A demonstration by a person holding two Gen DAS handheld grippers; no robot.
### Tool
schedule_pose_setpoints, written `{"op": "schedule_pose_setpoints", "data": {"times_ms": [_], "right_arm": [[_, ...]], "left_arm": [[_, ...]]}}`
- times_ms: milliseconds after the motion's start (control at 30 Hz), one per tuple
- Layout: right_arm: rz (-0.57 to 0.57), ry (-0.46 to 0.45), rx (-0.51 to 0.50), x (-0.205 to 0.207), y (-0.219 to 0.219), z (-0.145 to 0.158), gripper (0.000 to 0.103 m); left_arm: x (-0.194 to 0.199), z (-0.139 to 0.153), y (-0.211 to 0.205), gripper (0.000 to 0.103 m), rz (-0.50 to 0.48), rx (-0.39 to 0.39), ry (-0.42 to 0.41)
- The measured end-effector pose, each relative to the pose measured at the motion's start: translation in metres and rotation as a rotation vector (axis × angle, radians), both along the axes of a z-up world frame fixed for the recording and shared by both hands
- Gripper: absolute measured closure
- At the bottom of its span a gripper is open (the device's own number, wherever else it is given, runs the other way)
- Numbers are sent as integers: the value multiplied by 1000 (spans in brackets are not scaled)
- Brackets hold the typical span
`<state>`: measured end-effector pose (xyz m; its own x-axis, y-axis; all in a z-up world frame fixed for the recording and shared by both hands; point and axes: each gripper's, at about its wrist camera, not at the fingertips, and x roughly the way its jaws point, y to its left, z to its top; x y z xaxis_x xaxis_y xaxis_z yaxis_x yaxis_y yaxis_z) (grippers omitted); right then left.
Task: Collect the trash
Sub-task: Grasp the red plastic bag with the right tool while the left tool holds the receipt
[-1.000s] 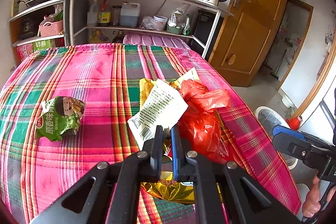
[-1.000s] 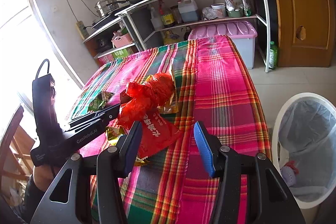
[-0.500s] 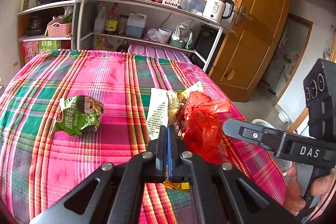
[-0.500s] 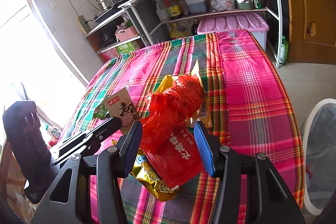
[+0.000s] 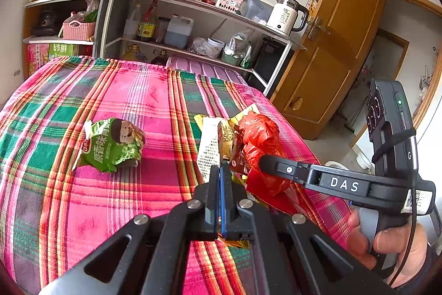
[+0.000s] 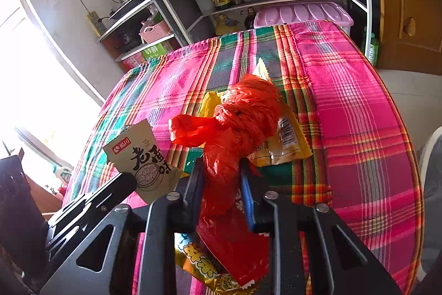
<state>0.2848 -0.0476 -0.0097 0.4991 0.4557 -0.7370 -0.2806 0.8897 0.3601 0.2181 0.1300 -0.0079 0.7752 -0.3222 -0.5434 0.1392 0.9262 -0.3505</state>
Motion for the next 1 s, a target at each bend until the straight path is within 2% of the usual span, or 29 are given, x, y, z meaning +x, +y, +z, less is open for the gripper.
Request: {"op": "schedule_pose_setpoints", "data": {"times_ms": [133, 167, 200, 267, 333, 433, 600, 700, 867, 1000], "right_arm": [[17, -26, -12, -6, 1, 3, 81], [21, -29, -11, -7, 0, 4, 82], [22, -33, -9, -8, -1, 5, 82], [22, -38, -4, -9, -4, 7, 82], [20, -44, 3, -13, -8, 9, 82], [16, -53, 12, -15, -14, 13, 82], [9, -58, 27, -21, -24, 16, 82], [11, -61, 35, -24, -29, 18, 82], [24, -65, 48, -28, -32, 20, 82], [27, -60, 58, -29, -37, 18, 82]], "left_arm": [[-1, 1, 2, 98, 11, 12, 4], [0, 0, 2, 88, 12, 12, 9], [2, 0, 2, 67, 16, 10, 17], [5, -1, 3, 52, 26, -9, 28], [9, -3, 2, 52, 23, -16, 39], [14, -5, -4, 52, 32, 34, 53], [28, -17, 0, 54, 75, 25, 135], [19, -13, 6, 54, 102, 18, 111], [21, -9, 14, 48, 137, 71, 99], [31, -10, 10, 47, 85, 132, 105]]}}
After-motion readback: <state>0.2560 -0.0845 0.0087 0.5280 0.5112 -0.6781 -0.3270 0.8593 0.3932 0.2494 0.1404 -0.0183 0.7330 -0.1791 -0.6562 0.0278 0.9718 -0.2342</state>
